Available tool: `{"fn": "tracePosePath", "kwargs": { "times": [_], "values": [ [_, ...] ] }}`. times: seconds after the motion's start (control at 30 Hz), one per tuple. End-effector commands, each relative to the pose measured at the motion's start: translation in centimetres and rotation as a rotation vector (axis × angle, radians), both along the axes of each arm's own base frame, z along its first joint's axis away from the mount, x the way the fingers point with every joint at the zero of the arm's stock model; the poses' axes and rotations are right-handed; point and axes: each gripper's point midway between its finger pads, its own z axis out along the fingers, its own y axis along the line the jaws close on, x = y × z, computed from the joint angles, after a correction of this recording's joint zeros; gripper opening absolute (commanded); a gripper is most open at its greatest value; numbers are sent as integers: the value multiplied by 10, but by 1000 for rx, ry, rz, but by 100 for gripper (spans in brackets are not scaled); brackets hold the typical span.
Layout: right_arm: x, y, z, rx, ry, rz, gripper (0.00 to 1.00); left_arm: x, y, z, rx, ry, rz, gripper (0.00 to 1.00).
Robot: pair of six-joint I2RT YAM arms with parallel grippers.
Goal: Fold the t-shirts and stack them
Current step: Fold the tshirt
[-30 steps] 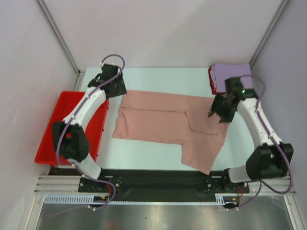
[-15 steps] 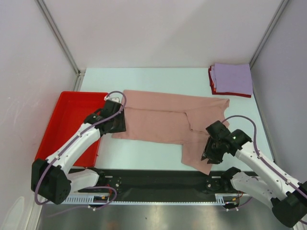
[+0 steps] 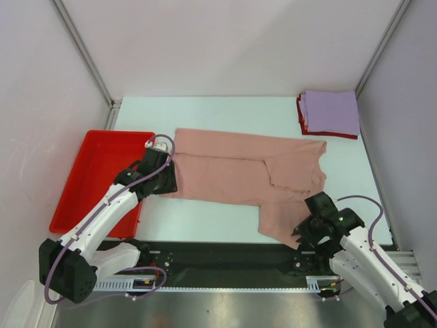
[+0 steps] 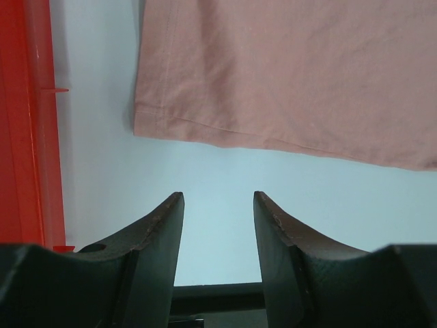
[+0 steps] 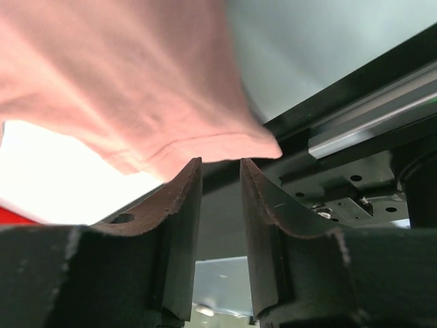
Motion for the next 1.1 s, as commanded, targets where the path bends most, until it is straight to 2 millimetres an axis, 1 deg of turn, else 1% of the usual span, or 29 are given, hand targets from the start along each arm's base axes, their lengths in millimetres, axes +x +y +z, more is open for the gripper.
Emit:
{"fn": "tracePosePath", "kwargs": {
  "times": [0.0,0.07,0.17,0.27,0.3,0.37,0.43,0.47,0.5,0.57,0.6,0.63,0.7,0.73,0.77,0.8,0.87,0.93,0.97,1.0,1.07],
  "values": [
    [2,-6,-10,-30,30,-93,35,1,-5,7,-28,-35,-15,51],
    [3,-7,-14,-41,38,-144,38,4,-5,11,-26,-47,-17,52],
    [6,-12,-17,-71,41,-184,38,8,-6,16,-29,-62,-21,52],
    [18,-15,-19,-112,8,-125,37,10,-8,20,-34,-74,-28,52],
    [17,-17,-22,-134,33,-115,37,10,-8,21,-35,-78,-31,52],
    [25,-9,-23,-117,18,-58,36,10,-8,20,-34,-73,-35,52],
    [41,1,-22,-104,-7,-28,36,10,-8,20,-35,-74,-36,52],
    [45,5,-22,-105,-16,-8,36,10,-8,18,-35,-71,-37,52],
    [54,9,-18,-105,-32,17,36,10,-9,19,-37,-72,-39,52],
    [71,15,-18,-120,-45,46,36,11,-10,19,-40,-69,-39,52],
    [81,20,-13,-125,-72,87,36,11,-11,19,-41,-69,-39,52],
    [97,27,-1,-120,-111,101,36,12,-11,19,-40,-69,-41,52],
    [111,32,3,-146,-113,134,36,13,-10,19,-38,-71,-37,52],
    [122,36,13,-147,-132,148,36,12,-10,19,-38,-68,-38,52],
    [124,35,13,-158,-123,152,37,12,-11,18,-40,-66,-36,52],
    [119,32,14,-174,-94,155,37,12,-11,18,-40,-64,-35,52],
    [118,28,24,-184,-110,144,39,12,-11,19,-45,-70,-32,52],
    [105,20,25,-198,-91,139,41,11,-11,19,-49,-73,-32,52],
    [97,13,20,-202,-72,117,41,10,-11,18,-50,-71,-32,52],
    [89,8,23,-194,-73,106,41,11,-11,18,-50,-71,-32,52],
    [79,2,20,-171,-59,60,40,9,-11,16,-51,-64,-35,52]
  ]
}}
